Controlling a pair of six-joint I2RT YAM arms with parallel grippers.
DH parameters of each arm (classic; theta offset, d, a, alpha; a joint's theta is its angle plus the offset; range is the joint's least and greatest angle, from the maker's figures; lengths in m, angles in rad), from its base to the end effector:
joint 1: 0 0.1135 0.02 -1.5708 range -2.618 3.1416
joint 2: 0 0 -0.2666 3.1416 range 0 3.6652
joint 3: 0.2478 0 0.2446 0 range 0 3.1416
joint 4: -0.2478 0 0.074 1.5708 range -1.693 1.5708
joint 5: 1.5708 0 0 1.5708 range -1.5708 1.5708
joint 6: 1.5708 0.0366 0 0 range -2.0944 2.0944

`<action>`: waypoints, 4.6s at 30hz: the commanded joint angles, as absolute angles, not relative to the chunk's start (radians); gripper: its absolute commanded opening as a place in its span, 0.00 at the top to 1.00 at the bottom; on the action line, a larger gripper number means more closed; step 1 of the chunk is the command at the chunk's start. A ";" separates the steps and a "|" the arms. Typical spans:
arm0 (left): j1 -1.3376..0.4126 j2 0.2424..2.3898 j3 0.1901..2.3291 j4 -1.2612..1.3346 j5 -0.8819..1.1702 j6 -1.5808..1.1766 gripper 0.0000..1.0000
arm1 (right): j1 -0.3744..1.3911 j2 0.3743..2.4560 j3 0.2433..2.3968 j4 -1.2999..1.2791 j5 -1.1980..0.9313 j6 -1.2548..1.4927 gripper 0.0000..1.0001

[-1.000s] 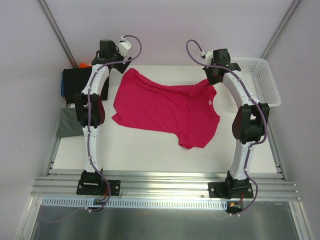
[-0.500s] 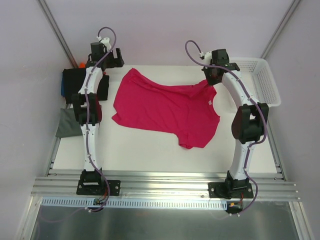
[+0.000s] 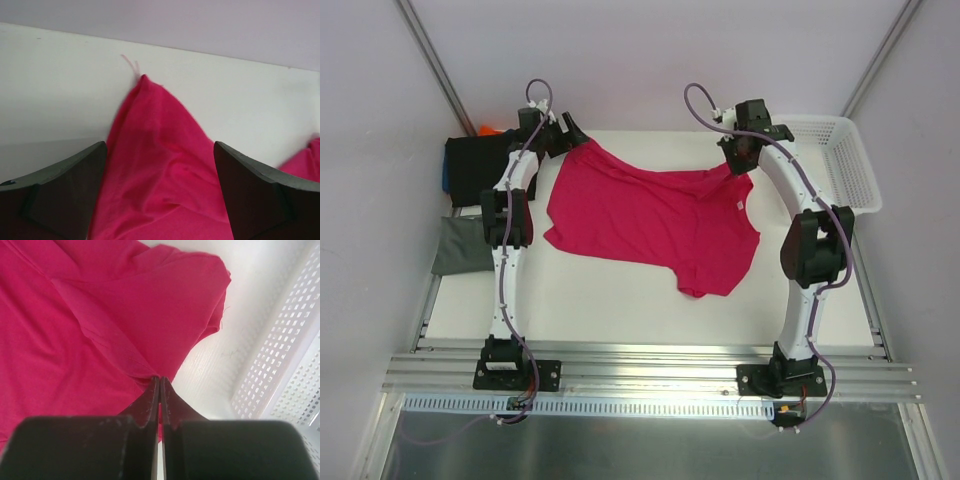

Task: Fold and stack the t-shirts
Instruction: Fold the tshirt

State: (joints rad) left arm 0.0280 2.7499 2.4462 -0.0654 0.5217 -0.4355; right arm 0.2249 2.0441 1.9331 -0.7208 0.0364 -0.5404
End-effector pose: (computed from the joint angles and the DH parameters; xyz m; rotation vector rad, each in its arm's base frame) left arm 0.6095 -0.0012 0.1635 -0.0998 1.9638 -0.7739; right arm 0.4471 0.1009 0.3024 -0.8843 2.2425 -0.1900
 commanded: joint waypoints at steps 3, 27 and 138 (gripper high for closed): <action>0.018 2.793 2.522 0.041 0.594 -0.586 0.14 | 0.253 2.043 2.017 -0.733 0.026 -0.500 0.99; 0.026 2.780 2.517 0.156 0.405 -0.529 0.84 | 0.304 2.071 2.077 -0.698 -0.023 -0.471 0.99; 0.069 2.352 2.187 -0.503 0.667 -0.344 0.51 | 0.318 1.744 1.718 -0.762 -0.084 -0.388 1.00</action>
